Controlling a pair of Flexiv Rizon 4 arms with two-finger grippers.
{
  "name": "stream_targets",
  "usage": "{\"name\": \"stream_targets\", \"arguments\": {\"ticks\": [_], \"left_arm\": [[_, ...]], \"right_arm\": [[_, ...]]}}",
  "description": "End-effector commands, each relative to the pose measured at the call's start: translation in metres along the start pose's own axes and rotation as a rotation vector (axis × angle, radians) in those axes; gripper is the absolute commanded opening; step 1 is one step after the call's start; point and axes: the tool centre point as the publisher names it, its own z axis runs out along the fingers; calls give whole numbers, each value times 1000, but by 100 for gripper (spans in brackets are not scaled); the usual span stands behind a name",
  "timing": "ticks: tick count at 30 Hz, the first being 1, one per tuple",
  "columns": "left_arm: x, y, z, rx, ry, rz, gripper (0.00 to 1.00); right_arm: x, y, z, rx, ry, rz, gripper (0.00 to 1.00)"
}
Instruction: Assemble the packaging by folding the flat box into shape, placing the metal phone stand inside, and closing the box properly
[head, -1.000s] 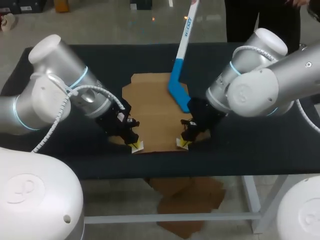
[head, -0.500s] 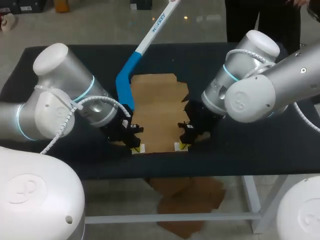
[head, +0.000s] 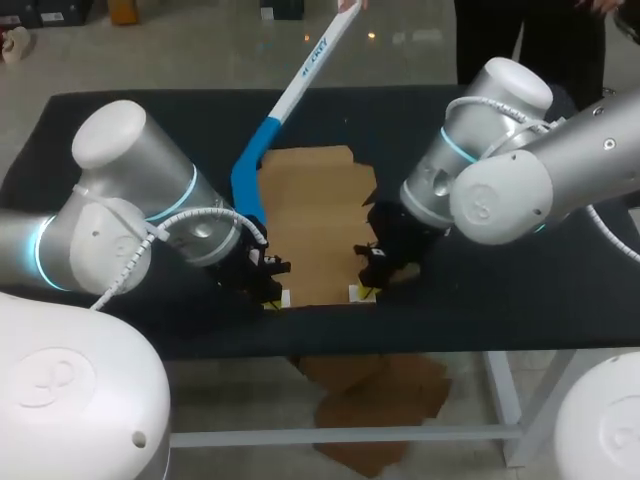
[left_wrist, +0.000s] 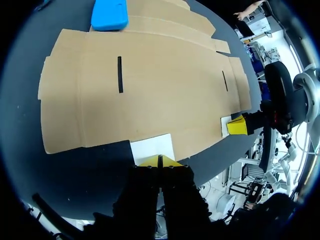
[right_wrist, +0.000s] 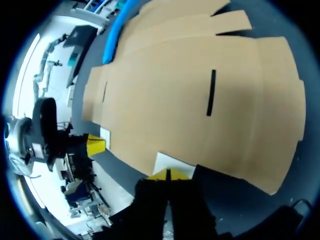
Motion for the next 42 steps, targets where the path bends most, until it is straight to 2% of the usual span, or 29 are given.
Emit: {"name": "stream_targets", "arguments": {"ticks": [1, 10, 27, 29, 32, 33, 35, 38, 39, 41, 42], "left_arm": [[2, 5, -4, 16, 1, 3, 0], [-1, 5, -32, 47, 56, 4, 0], [-1, 4, -77, 66, 111, 26, 0], [-1, 4, -81, 68, 110, 25, 0], [-2, 3, -88, 69, 114, 18, 0], [-2, 4, -90, 70, 116, 17, 6], [-3, 5, -94, 70, 124, 15, 29], [-3, 7, -98, 64, 134, 10, 51], [-3, 7, -100, 63, 134, 10, 62], [-1, 8, -103, 63, 123, 10, 100], [-1, 8, -105, 65, 120, 11, 100]], "right_arm": [[-8, -2, -7, -10, 53, -10, 0], [-18, -7, -42, -53, 153, -37, 0], [-36, -8, -91, -76, 261, -58, 0], [-38, -9, -96, -73, 281, -67, 11], [-40, -9, -102, -74, 291, -69, 15], [-41, -9, -105, -74, 296, -69, 19], [-42, -10, -109, -74, 298, -70, 27], [-44, -11, -115, -68, 290, -64, 34], [-45, -11, -117, -65, 284, -59, 37], [-47, -12, -122, -68, 256, -50, 49], [-48, -11, -124, -73, 249, -44, 55]]}}
